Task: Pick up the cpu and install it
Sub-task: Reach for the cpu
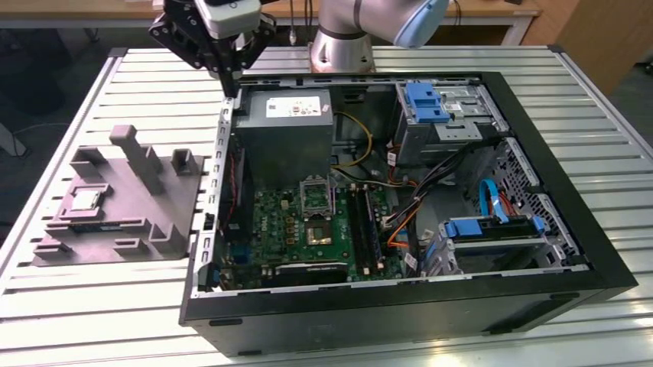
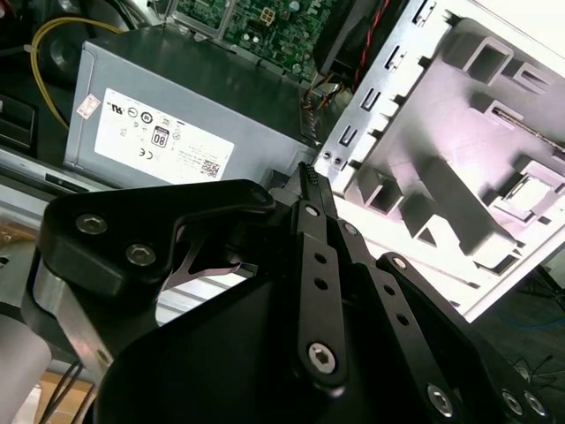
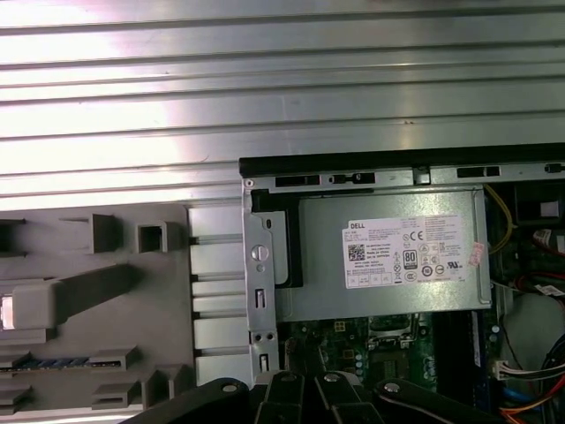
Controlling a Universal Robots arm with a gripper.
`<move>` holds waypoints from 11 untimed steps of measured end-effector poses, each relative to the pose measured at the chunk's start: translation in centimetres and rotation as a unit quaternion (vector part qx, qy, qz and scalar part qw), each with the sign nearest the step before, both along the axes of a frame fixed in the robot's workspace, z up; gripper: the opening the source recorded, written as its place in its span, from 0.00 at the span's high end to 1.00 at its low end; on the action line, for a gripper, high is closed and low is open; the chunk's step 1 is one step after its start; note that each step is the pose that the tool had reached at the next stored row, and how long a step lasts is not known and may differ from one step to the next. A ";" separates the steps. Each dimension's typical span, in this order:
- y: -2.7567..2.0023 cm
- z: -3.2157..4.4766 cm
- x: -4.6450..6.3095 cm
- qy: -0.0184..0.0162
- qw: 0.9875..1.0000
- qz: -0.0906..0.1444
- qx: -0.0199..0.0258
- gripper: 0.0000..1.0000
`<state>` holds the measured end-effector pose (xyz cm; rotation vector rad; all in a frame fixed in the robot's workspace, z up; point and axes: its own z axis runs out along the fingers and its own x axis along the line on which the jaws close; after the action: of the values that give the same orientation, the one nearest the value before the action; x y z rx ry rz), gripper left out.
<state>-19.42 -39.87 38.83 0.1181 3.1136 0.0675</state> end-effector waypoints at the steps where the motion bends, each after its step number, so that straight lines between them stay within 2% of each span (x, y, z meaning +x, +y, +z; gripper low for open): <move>1: 0.00 -0.01 0.0 0.000 1.000 0.000 0.000 0.89; 11: 0.00 -0.01 -0.4 0.000 1.000 0.000 0.000 0.89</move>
<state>-19.78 -39.87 38.81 0.1180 3.1135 0.0677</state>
